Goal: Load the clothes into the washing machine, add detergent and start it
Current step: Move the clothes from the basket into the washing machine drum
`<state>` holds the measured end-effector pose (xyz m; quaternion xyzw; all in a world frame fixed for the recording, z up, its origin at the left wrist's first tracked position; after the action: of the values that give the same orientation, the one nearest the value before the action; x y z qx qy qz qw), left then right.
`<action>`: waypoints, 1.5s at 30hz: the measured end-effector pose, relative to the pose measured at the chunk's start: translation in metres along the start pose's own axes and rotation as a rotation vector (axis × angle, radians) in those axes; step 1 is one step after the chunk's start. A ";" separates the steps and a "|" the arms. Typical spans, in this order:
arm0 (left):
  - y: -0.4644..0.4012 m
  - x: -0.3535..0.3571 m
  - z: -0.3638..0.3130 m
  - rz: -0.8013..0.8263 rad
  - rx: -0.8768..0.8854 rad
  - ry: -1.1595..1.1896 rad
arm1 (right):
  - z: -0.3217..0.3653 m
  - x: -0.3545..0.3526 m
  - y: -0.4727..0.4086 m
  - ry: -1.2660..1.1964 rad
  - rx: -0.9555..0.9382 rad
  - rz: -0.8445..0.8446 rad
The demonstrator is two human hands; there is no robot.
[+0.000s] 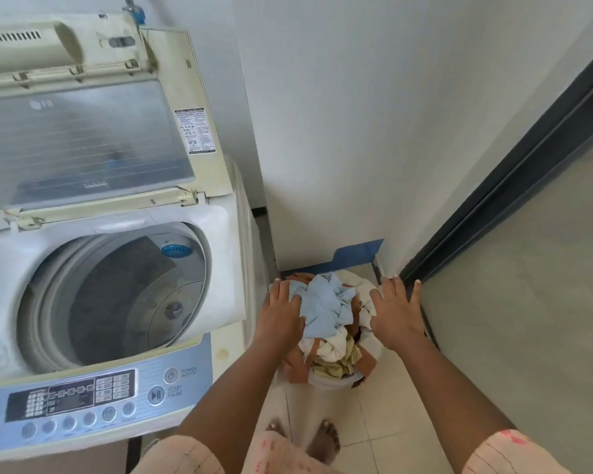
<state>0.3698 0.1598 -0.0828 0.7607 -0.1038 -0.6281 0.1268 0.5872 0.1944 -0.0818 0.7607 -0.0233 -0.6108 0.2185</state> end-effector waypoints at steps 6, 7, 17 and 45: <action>-0.033 0.032 -0.021 0.219 -0.041 -0.085 | 0.022 0.033 -0.030 -0.093 -0.080 0.091; -0.040 0.042 -0.026 0.249 -0.037 -0.088 | 0.027 0.042 -0.037 -0.100 -0.098 0.116; -0.096 0.185 -0.003 0.402 -0.098 0.046 | 0.078 0.174 -0.123 -0.230 -0.202 0.334; -0.080 0.073 -0.041 0.091 -0.059 0.502 | 0.072 0.052 -0.090 -0.760 -0.169 -0.131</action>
<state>0.4236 0.2150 -0.1688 0.8833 -0.0847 -0.4161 0.1989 0.5116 0.2378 -0.1730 0.4594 -0.0036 -0.8614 0.2165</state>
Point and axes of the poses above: each hand's wrist, its own y-axis away from the middle knuckle, its own x-axis out of the palm, z = x × y, the point moved 5 cm from there along -y, towards the middle knuckle, and after that the axes turned 4 degrees about -x, right-handed, at the moved point
